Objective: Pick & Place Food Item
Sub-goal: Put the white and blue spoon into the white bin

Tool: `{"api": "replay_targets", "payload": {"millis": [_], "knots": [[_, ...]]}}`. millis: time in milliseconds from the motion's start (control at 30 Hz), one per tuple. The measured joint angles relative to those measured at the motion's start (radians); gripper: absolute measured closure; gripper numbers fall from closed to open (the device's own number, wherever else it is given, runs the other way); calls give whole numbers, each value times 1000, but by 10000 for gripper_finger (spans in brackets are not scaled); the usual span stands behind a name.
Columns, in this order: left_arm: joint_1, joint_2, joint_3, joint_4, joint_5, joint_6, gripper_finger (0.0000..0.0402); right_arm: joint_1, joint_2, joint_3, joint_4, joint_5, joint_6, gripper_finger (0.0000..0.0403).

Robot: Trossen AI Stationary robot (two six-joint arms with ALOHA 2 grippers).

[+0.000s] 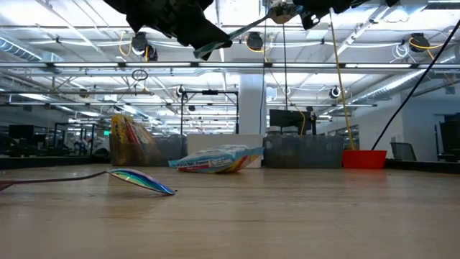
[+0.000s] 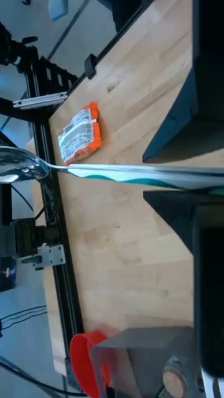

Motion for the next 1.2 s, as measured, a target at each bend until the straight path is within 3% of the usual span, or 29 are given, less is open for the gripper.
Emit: {"api": "replay_targets", "payload": {"millis": [133, 467, 600, 800, 967, 1200], "knots": [[-2, 0, 0, -5, -16, 26, 365, 0, 0, 0, -9, 0, 2, 403], [-25, 0, -1, -8, -97, 96, 365, 0, 0, 0, -9, 5, 17, 397], [-38, 0, -1, -13, -152, 106, 365, 0, 0, 0, -4, 38, 60, 371], [-48, 0, -1, -18, -234, 126, 365, -2, 0, 0, 61, 58, 108, 297], [-64, 0, -1, -53, -417, 163, 365, -7, -3, 0, 142, 74, 178, 231], [-135, 0, -1, -127, -832, 321, 365, -42, -7, -9, 172, 264, 330, 184]]}}
